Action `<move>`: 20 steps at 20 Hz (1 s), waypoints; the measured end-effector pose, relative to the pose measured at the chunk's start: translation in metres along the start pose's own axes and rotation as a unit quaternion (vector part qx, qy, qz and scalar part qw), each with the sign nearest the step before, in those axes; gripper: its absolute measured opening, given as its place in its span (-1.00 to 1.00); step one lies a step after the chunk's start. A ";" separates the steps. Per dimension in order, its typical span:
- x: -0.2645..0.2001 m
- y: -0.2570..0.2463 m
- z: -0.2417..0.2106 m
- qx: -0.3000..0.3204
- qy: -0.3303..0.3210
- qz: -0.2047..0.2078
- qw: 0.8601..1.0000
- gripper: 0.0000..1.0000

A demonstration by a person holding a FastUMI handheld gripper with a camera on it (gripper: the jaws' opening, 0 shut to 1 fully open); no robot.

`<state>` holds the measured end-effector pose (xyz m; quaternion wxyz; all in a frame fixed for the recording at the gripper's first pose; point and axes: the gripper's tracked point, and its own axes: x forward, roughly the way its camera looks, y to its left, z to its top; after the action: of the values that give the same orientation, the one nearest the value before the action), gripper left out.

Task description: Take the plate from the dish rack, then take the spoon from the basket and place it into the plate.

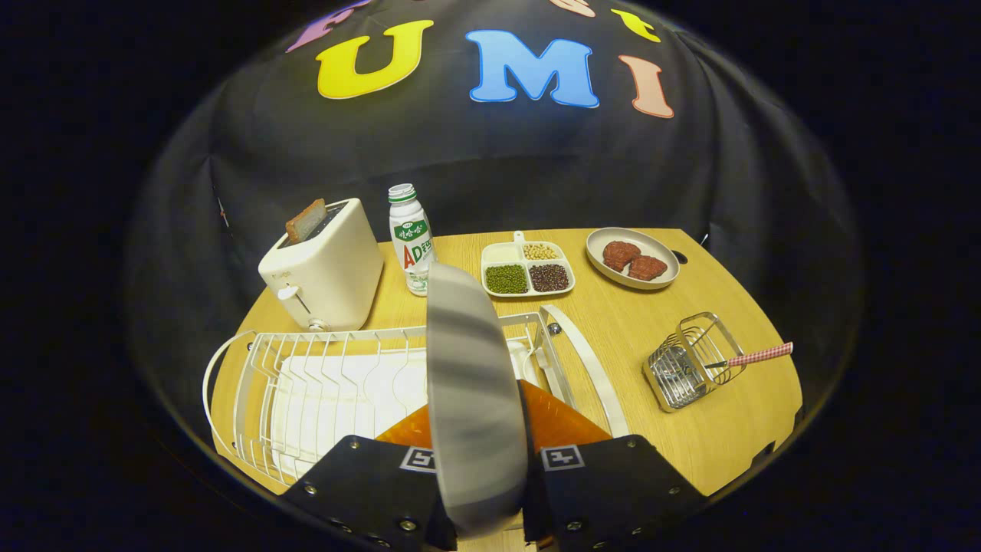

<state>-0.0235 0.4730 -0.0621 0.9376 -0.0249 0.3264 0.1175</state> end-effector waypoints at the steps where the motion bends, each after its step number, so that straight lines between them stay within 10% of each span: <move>1: -0.001 0.004 0.002 -0.013 -0.002 -0.015 1.000 -0.30; 12: -0.020 0.041 0.029 -0.241 -0.058 -0.129 0.960 -0.31; 20: -0.046 0.026 0.023 -0.255 -0.069 -0.146 0.953 -0.31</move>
<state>-0.0507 0.4918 -0.0151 0.9272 -0.3023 0.2130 0.0598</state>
